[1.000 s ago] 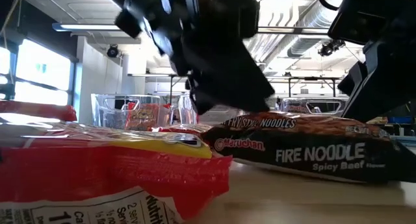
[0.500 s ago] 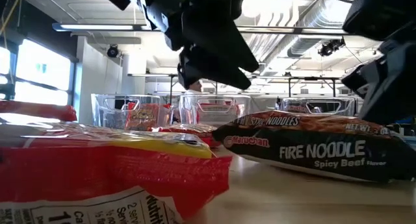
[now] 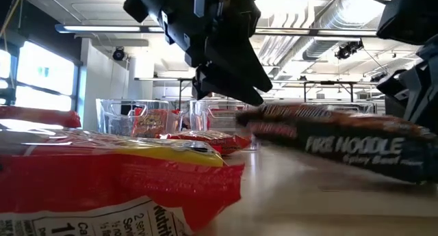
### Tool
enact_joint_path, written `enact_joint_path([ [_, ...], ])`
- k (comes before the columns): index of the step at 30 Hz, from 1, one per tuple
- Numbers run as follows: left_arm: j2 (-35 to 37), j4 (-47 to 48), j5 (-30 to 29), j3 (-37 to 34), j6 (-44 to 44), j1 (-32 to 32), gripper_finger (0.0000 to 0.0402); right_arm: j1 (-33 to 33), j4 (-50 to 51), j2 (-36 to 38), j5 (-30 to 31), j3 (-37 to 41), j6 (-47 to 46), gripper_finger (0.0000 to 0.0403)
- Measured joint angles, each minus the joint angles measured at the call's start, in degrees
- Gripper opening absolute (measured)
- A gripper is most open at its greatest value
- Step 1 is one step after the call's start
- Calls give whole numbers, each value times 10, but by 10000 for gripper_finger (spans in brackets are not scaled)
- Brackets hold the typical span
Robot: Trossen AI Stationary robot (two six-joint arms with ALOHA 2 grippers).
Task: Sort Maruchan noodles
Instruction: Put the black noodle pack into the right transparent bin
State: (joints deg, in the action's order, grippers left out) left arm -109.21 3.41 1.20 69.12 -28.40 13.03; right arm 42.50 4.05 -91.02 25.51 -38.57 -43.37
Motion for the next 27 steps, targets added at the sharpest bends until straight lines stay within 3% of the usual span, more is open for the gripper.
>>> enact_joint_path([
  [8,-7,1,2,0,0,-19,130,-1,19,0,-11,0,-1,0],
  [18,-32,-38,68,0,-25,-42,160,-1,31,-1,5,0,24,0],
  [27,-67,-50,77,0,-59,-46,183,-1,32,-1,7,0,36,0],
])
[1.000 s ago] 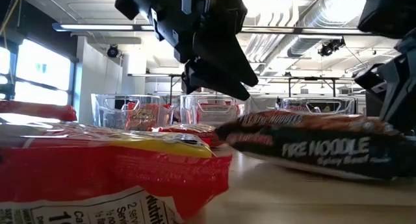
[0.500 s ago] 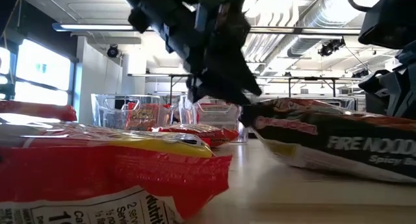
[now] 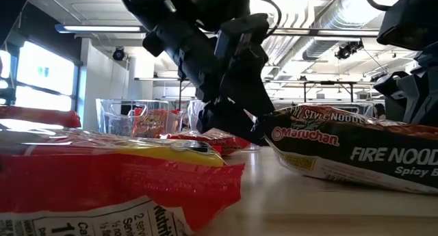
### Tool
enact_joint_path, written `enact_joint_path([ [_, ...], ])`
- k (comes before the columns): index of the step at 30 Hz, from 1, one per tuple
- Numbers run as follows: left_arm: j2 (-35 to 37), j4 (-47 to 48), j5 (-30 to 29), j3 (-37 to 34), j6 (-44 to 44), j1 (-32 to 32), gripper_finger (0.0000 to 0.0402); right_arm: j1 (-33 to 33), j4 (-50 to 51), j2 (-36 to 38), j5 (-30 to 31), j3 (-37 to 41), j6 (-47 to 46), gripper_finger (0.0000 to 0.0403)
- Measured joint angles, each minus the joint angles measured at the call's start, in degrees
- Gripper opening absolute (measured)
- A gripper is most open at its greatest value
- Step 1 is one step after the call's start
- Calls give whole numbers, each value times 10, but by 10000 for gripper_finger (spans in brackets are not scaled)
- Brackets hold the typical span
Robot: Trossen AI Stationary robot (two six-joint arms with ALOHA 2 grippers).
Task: Sort Maruchan noodles
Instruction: Put the black noodle pack into the right transparent bin
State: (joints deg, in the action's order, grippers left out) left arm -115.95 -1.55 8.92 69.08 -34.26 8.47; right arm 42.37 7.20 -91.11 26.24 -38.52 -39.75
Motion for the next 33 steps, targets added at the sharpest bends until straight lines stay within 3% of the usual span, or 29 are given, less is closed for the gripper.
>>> enact_joint_path([
  [11,-6,-28,71,0,-42,-14,188,0,0,0,8,0,3,0],
  [20,-53,-82,140,0,-72,-14,160,0,-5,0,11,0,3,0],
  [26,-70,-131,156,2,-57,-14,118,0,-7,0,11,0,3,0],
  [33,-60,-134,162,0,6,-17,32,0,5,4,28,0,-4,9],
])
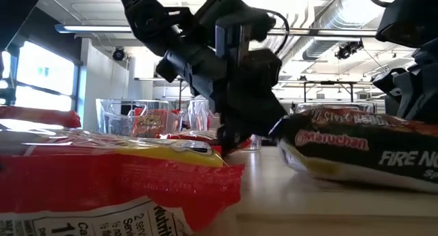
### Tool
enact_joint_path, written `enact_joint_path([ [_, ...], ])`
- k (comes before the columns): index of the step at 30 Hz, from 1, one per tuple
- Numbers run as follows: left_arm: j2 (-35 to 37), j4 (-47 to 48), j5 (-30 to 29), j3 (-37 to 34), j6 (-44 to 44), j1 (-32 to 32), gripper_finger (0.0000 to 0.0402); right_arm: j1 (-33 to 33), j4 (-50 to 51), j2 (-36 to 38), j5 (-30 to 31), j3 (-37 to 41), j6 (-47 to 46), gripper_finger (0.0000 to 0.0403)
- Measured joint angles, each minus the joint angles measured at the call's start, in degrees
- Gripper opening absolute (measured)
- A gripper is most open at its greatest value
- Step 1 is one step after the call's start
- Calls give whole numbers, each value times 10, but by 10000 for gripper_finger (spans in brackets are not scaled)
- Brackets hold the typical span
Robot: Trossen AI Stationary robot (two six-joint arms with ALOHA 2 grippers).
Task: Sort Maruchan noodles
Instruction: Put the black noodle pack into the right transparent bin
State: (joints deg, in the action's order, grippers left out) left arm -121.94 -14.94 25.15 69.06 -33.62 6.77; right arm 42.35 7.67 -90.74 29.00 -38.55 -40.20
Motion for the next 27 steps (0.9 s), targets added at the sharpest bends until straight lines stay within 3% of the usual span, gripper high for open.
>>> enact_joint_path([
  [3,8,3,-2,-1,44,0,5,-1,78,17,-2,-24,-41,34],
  [7,23,-3,-6,0,103,0,6,-4,227,46,0,-74,-103,89],
  [10,32,-7,-30,0,156,0,2,-16,267,66,-4,-94,-117,134],
  [18,69,9,-74,1,285,17,1,-107,190,87,-136,-78,-58,216],
  [27,75,36,-106,0,362,40,1,-185,121,108,-267,-78,31,241],
])
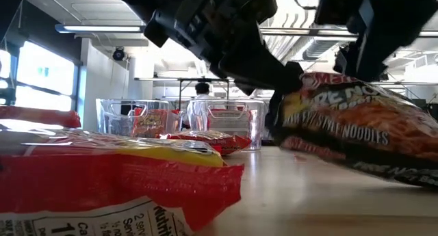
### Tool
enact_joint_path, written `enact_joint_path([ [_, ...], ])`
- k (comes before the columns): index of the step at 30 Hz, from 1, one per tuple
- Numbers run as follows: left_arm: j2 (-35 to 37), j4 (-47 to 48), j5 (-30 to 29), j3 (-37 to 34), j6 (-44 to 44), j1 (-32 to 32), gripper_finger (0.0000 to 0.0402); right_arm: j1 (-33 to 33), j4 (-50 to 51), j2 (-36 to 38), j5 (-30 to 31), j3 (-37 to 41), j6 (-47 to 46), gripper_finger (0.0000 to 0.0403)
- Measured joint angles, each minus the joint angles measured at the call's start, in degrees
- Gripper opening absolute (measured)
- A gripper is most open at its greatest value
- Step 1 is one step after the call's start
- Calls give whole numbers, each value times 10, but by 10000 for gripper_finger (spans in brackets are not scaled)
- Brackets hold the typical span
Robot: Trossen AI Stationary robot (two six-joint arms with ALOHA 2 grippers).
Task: Sort Maruchan noodles
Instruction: Put the black noodle pack into the right transparent bin
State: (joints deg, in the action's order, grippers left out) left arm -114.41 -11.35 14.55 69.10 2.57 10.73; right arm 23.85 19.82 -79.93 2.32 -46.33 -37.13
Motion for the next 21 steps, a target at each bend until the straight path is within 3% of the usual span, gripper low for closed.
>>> enact_joint_path([
  [8,5,-8,-3,0,15,3,1,-49,-55,-12,-115,0,34,242],
  [21,23,-5,-25,0,30,1,1,-69,-149,-78,-202,0,36,241],
])
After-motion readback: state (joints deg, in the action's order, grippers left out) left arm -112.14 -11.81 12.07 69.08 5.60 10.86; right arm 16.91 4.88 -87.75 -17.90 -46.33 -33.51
